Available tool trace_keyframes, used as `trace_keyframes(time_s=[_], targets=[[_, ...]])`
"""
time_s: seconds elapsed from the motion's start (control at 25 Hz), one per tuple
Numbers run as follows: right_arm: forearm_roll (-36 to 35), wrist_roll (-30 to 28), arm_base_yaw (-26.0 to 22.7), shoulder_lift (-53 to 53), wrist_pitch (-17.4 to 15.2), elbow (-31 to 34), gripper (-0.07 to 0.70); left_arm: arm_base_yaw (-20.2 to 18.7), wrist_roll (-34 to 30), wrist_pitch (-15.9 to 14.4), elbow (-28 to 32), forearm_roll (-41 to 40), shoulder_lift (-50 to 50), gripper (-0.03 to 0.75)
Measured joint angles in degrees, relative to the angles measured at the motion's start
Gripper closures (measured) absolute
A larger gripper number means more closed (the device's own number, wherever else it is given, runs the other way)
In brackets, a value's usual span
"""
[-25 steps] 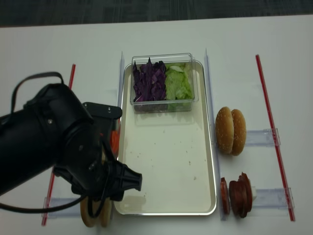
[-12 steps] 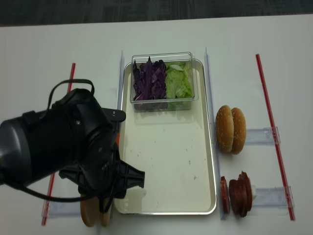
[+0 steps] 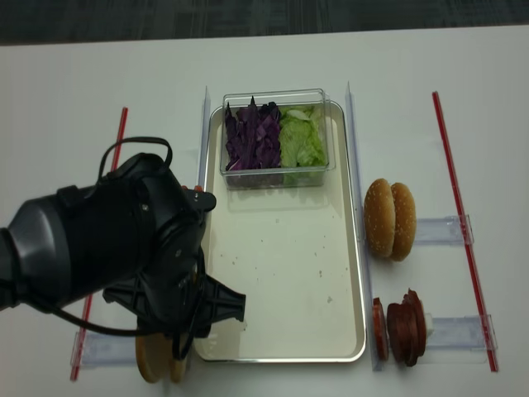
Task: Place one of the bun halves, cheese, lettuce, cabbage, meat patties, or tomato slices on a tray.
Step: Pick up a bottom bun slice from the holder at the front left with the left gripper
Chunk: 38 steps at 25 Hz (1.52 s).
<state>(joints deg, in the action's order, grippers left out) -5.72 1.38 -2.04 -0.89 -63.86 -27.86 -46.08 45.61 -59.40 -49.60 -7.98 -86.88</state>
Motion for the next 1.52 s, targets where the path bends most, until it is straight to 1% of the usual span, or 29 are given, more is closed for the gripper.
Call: trace_keyframes(time_s=[0.24, 0.28, 0.32, 0.48, 0.8, 0.96, 1.0, 1.08, 1.12, 1.24, 1.4, 1.52], targets=[[0.0, 0.0, 0.0, 0.0, 0.0, 0.0, 0.095, 0.0, 0.0, -0.1, 0.0, -0.3, 0.0, 0.480], [0.0, 0.0, 0.0, 0.0, 0.0, 0.0, 0.095, 0.0, 0.0, -0.1, 0.0, -0.3, 0.0, 0.480], [0.0, 0.0, 0.0, 0.0, 0.0, 0.0, 0.095, 0.0, -0.1, -0.3, 0.0, -0.4, 0.0, 0.506], [0.0, 0.0, 0.0, 0.0, 0.0, 0.0, 0.095, 0.0, -0.1, -0.6, 0.0, -0.8, 0.0, 0.529], [0.0, 0.0, 0.0, 0.0, 0.0, 0.0, 0.095, 0.0, -0.2, -2.1, 0.0, -1.5, 0.0, 0.589], [0.0, 0.0, 0.0, 0.0, 0.0, 0.0, 0.095, 0.0, -0.4, -2.5, -0.6, -1.8, 0.0, 0.601], [0.0, 0.0, 0.0, 0.0, 0.0, 0.0, 0.095, 0.0, -0.7, -2.8, -0.9, -1.8, 0.0, 0.602], [0.0, 0.0, 0.0, 0.0, 0.0, 0.0, 0.095, 0.0, -2.0, -4.4, -3.0, -1.8, 0.0, 0.603], [0.0, 0.0, 0.0, 0.0, 0.0, 0.0, 0.095, 0.0, -2.9, -6.0, -4.6, -1.8, 0.0, 0.604], [0.0, 0.0, 0.0, 0.0, 0.0, 0.0, 0.095, 0.0, -4.2, -8.5, -7.4, -1.8, 0.0, 0.604], [0.0, 0.0, 0.0, 0.0, 0.0, 0.0, 0.095, 0.0, -5.3, -9.4, -10.3, -2.2, 0.0, 0.605], [0.0, 0.0, 0.0, 0.0, 0.0, 0.0, 0.095, 0.0, -5.8, -9.5, -10.7, -2.4, 0.0, 0.605]])
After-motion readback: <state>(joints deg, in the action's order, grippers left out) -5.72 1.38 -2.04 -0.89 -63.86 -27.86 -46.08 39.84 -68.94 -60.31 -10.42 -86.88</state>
